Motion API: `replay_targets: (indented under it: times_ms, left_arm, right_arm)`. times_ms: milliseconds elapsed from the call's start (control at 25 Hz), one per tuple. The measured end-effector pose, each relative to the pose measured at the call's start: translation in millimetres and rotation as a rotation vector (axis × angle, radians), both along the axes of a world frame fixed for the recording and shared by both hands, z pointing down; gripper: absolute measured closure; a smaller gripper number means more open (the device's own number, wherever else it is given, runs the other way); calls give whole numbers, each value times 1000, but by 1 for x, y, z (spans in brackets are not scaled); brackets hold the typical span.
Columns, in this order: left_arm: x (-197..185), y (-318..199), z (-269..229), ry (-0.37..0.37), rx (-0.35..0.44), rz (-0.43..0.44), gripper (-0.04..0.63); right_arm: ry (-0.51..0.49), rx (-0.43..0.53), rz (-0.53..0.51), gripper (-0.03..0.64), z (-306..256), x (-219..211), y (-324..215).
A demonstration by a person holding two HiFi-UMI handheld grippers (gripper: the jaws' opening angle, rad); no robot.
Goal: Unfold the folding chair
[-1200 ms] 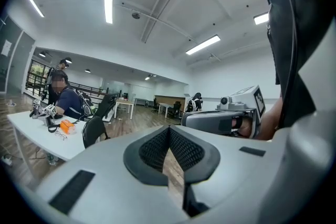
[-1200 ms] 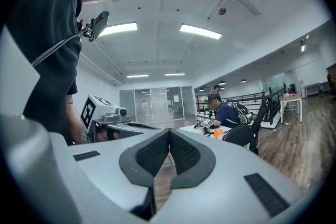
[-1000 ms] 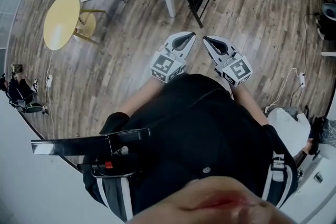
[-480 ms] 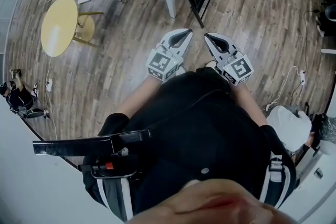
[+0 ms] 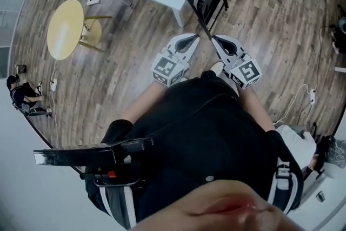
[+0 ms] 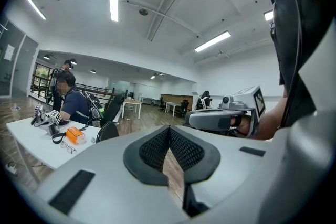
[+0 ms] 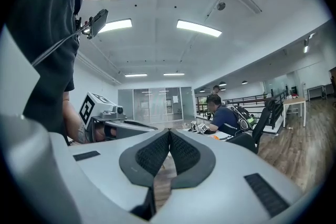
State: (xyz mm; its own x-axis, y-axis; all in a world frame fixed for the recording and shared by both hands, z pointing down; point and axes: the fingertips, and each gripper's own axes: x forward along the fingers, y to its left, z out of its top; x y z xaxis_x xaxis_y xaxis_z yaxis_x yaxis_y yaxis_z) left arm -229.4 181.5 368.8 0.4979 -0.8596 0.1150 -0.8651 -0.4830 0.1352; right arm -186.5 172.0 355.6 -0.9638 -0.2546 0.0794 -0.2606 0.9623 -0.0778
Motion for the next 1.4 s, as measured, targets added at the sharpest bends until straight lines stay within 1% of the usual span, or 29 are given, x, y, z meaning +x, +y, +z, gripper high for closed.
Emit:
replay_targets:
  times_ms: [120,400,520,600,800,1080,1240,1400]
  left_arm:
    - [5,-32,-3,-8,-5,-14,591]
    - [28,-100,-11,-14,-16,-43,591]
    - [41,-122,-9,-19,-28,-46,591]
    - [49,-135,-9,-20,-33,-50,591]
    - [64,-156,-6,-29,-42,-72,591]
    - [53,-174,-2,-36,-63,-81,591]
    - [31,-191,3,-33,-60,-70,591]
    - [7,-211,8,-22,-68,-41,591]
  right_arm:
    - [-6,13,-21,607,-7,5,-30]
    - [-32,-3,-24,607,-8,35,-94]
    - [-31,2,-34,607,-11,44,-118]
    - [-33,-13,-37,609,-9,50,-131]
    - [-29,-27,-65,607,-2,57,-150]
    - [-31,-42,-56,607,1,48,-174]
    - [-21,-44,-38,607,5,28,-192]
    - [2,-40,-10,607,6,5,-210]
